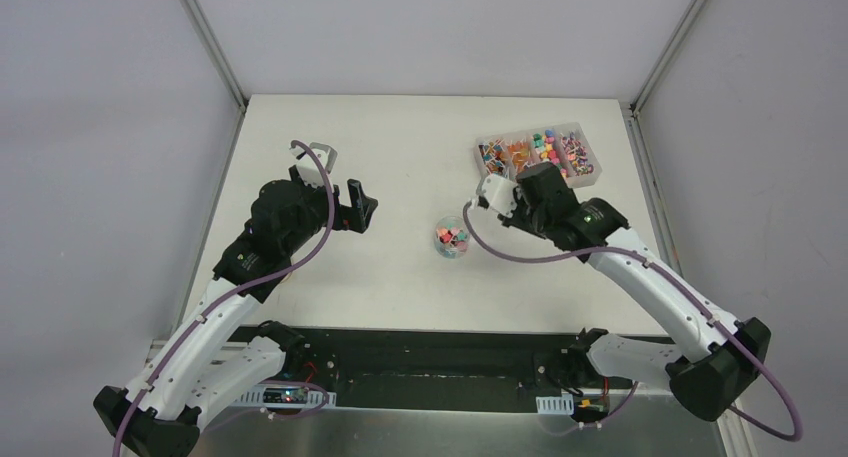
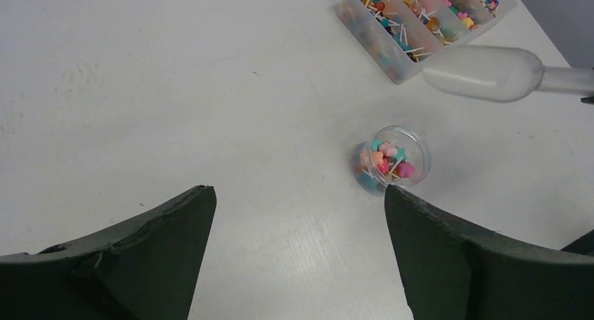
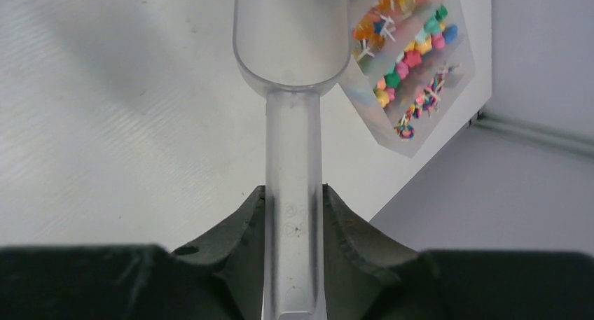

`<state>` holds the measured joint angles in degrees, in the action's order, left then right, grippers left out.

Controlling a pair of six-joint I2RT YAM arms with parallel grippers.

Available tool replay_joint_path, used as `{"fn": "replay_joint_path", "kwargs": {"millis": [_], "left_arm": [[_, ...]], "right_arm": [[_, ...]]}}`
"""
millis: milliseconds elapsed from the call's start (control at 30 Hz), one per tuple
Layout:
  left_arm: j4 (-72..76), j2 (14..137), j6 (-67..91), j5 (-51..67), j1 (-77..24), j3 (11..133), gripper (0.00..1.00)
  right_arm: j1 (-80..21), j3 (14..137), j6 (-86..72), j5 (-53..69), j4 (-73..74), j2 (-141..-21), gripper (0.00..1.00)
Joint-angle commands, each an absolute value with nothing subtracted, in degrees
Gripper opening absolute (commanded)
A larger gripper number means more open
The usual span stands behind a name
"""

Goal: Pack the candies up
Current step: Place the fake candies in the packing bottle.

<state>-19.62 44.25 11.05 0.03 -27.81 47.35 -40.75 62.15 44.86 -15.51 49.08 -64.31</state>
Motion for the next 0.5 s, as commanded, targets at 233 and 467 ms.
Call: {"fn": "replay_joint_path", "kwargs": {"millis": [233, 467], "left_arm": [[-17.31, 45.53, 10.46, 2.18, -28.39, 47.46, 0.93], [-17.31, 45.72, 10.46, 2.36, -28.39, 47.42, 0.93]], "right_arm": [[-26.97, 83.62, 25.67, -23.09, 54.86, -84.24, 0.0], [-20.33, 99.35, 21.74, -26.61, 63.32, -96.36, 0.0]]}}
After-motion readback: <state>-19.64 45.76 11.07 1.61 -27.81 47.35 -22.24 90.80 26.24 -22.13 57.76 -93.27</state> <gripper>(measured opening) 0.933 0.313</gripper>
